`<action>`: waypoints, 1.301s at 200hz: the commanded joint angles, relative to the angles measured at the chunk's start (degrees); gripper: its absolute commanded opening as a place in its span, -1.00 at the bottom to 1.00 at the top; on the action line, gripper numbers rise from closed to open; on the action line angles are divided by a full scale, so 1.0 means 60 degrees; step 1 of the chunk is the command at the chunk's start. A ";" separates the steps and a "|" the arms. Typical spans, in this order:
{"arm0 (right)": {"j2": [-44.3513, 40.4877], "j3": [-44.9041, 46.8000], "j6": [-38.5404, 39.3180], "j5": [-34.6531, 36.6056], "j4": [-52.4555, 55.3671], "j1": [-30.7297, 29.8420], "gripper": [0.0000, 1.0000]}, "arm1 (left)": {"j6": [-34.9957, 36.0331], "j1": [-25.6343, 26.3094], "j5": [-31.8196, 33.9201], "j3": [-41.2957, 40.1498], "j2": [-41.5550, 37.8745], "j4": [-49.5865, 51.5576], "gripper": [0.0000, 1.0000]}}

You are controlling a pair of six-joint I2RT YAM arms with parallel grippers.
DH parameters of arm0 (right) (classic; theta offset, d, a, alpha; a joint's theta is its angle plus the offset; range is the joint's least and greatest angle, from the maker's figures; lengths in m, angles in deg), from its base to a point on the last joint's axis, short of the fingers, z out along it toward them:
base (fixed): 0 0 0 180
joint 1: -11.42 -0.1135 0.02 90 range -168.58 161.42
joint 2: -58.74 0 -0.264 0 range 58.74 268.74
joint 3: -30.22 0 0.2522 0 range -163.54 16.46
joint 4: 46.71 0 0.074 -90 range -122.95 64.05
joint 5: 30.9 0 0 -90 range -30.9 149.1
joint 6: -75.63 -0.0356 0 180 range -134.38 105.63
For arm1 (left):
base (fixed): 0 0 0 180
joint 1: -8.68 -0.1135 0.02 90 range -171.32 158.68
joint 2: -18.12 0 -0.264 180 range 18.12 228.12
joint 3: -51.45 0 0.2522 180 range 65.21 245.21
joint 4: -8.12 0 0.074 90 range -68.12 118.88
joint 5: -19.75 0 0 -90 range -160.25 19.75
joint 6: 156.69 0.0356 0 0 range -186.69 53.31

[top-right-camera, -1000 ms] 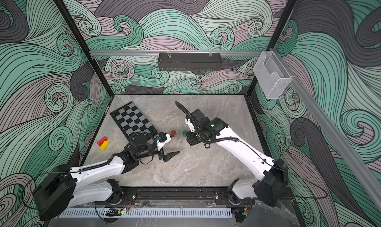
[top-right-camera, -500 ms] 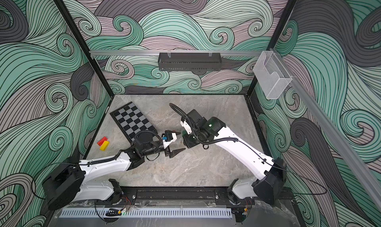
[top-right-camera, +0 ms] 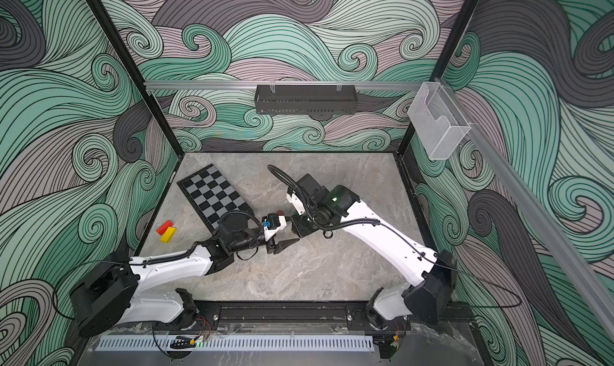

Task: Close the paint jar lid
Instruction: Pick up the paint jar from the center of the board.

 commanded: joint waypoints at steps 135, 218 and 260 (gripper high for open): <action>0.0513 -0.0609 -0.0215 -0.0123 -0.0142 -0.0148 -0.27 | -0.0567 0.0045 0.0290 0.0347 0.0079 -0.0518 0.02; 0.0498 -0.0556 -0.0255 -0.0250 -0.0183 -0.0148 -0.28 | -0.0745 0.0041 0.0297 0.0344 0.0123 -0.0580 -0.24; 0.0511 -0.0529 -0.0281 -0.0272 -0.0250 -0.0148 -0.26 | -0.0694 0.0052 0.0315 0.0363 0.0019 -0.0466 -0.47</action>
